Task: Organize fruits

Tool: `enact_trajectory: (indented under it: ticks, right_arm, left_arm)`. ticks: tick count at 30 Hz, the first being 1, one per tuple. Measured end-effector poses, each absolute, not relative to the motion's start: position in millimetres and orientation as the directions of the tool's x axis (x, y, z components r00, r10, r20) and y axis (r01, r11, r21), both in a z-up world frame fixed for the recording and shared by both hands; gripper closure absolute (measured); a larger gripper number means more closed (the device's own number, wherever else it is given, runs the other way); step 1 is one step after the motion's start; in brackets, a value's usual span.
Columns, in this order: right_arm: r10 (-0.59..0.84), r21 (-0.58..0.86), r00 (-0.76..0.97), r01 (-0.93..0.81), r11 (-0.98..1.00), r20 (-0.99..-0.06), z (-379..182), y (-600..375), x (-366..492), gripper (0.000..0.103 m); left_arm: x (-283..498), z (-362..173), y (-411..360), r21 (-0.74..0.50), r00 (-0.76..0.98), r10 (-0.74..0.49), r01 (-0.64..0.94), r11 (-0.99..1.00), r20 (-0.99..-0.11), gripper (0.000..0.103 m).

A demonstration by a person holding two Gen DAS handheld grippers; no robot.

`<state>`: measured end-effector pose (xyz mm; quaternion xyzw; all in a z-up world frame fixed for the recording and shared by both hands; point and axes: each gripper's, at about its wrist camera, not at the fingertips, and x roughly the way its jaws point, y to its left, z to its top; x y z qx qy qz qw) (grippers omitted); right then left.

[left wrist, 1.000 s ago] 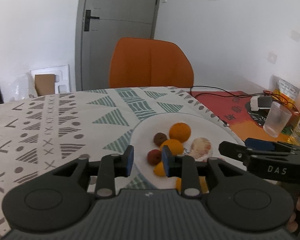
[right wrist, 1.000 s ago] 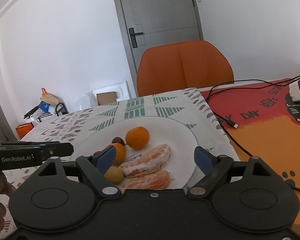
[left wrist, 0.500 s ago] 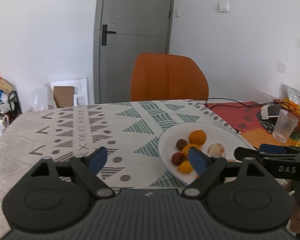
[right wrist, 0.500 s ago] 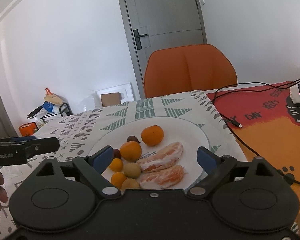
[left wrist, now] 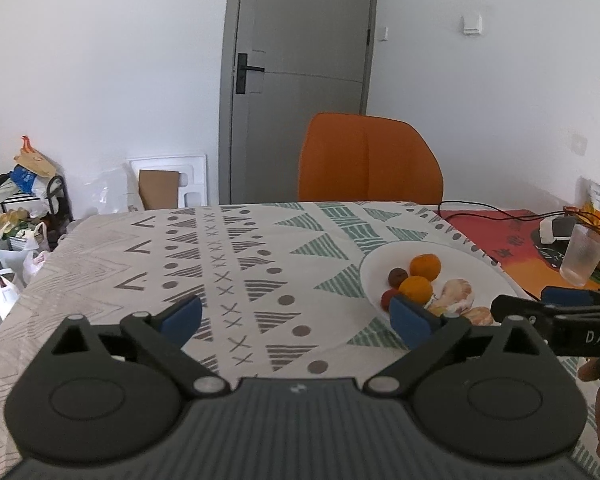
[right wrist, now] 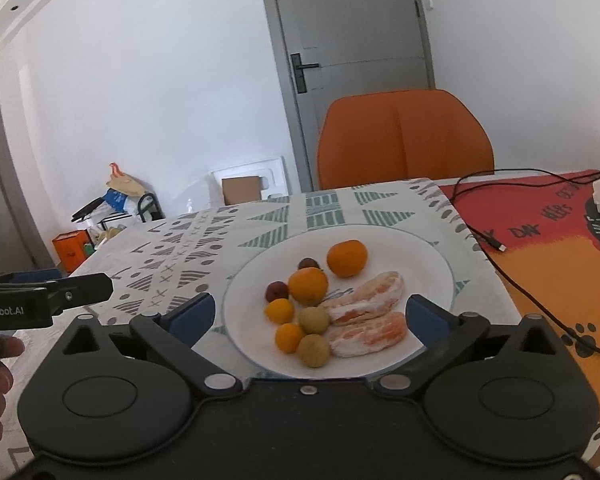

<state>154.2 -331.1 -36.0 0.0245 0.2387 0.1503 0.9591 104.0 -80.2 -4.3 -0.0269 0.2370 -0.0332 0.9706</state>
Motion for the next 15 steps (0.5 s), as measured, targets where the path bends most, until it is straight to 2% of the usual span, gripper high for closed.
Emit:
enact_trajectory:
  ticks: [15]
  right_arm:
    - [0.340,0.114,0.834,-0.324,0.939,-0.435,-22.4,-308.0,127.2,0.000]
  left_arm:
    - [67.3,6.8,-52.7,-0.070,0.894,-0.041,0.011,0.997,-0.445,0.000]
